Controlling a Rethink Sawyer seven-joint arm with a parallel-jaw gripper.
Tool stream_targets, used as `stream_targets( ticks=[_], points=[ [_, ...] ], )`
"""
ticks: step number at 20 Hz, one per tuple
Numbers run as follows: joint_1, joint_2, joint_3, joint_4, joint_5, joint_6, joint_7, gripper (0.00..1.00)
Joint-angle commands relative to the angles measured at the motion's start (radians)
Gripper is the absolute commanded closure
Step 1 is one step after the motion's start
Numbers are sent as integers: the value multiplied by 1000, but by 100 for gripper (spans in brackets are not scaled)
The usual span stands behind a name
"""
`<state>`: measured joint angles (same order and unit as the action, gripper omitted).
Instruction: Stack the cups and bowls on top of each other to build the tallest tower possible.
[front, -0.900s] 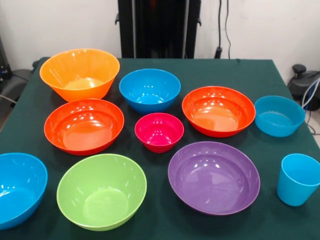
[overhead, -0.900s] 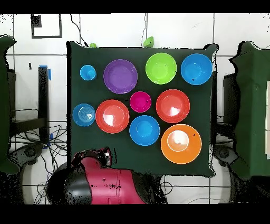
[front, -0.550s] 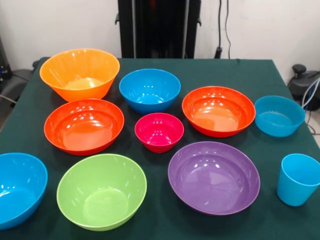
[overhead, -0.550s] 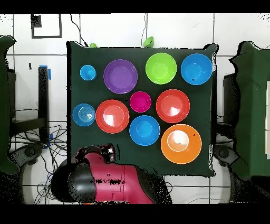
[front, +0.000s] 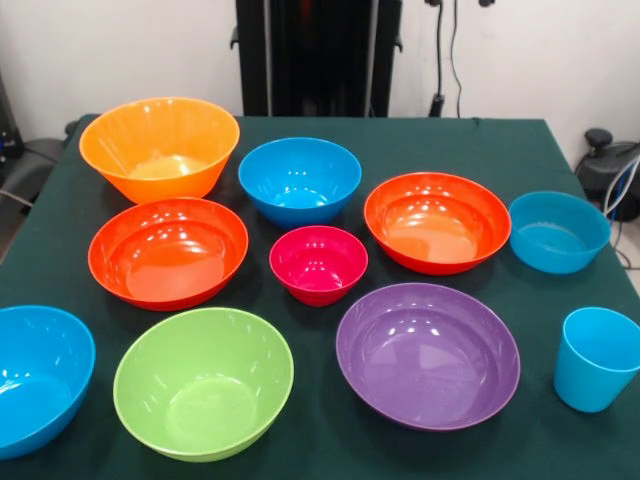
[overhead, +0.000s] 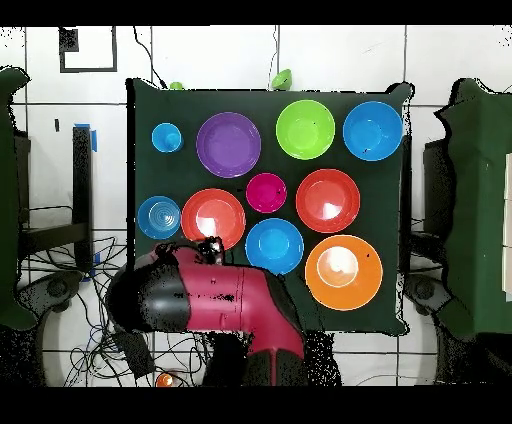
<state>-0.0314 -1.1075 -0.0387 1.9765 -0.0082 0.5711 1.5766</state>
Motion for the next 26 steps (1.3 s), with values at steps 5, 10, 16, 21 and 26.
stream_targets(
  ticks=[5,10,16,21,26],
  points=[
    [11,336,25,-237,-21,23,186,0],
    [3,415,27,-252,-29,-45,174,0],
    [-4,522,20,-311,-38,-60,160,0],
    [-37,552,42,-311,-49,-98,107,0],
    [-88,558,78,-329,-64,-78,29,0]
  ],
)
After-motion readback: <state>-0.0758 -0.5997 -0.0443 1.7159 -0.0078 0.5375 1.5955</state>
